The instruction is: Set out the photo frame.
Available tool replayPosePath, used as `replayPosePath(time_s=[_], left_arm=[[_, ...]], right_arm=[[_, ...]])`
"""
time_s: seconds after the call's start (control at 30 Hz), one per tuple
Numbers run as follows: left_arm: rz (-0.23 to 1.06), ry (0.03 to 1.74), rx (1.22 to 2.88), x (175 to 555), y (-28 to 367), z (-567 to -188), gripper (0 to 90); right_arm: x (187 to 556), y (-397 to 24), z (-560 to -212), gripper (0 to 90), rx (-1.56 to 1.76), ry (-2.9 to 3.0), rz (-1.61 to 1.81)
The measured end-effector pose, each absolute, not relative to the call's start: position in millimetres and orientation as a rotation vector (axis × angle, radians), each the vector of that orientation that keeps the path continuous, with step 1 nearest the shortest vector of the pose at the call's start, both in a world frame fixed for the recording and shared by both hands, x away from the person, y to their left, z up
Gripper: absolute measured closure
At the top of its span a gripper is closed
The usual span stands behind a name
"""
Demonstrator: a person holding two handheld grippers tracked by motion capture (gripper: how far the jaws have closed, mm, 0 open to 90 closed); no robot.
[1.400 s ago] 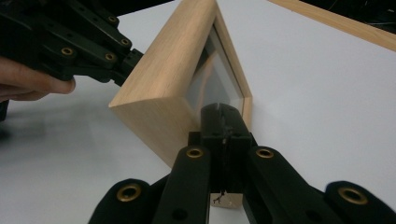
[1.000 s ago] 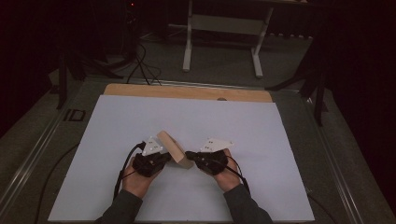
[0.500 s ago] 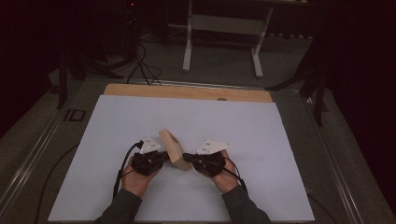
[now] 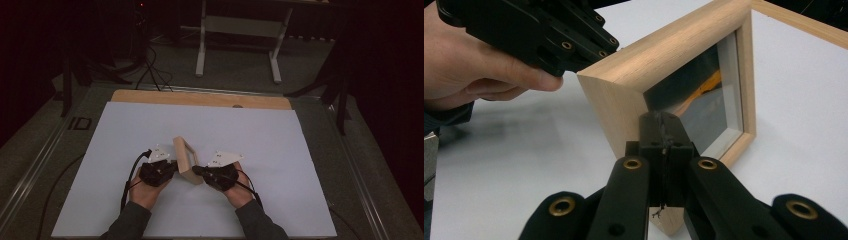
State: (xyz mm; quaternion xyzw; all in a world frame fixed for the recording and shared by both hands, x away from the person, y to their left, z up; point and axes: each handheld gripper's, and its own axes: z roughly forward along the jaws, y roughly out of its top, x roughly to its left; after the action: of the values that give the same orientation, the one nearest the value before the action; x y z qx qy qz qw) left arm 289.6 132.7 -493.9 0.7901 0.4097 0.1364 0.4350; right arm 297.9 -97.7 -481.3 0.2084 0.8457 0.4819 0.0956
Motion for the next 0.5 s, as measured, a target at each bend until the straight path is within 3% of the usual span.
replayPosePath(time_s=[0.5], left_arm=[[0.334, 1.025, 1.958, 292.6, 136.1, -495.3, 89.6]], right_arm=[[295.0, -90.7, -481.7, 89.6, 0.601, 2.510, 1.432]])
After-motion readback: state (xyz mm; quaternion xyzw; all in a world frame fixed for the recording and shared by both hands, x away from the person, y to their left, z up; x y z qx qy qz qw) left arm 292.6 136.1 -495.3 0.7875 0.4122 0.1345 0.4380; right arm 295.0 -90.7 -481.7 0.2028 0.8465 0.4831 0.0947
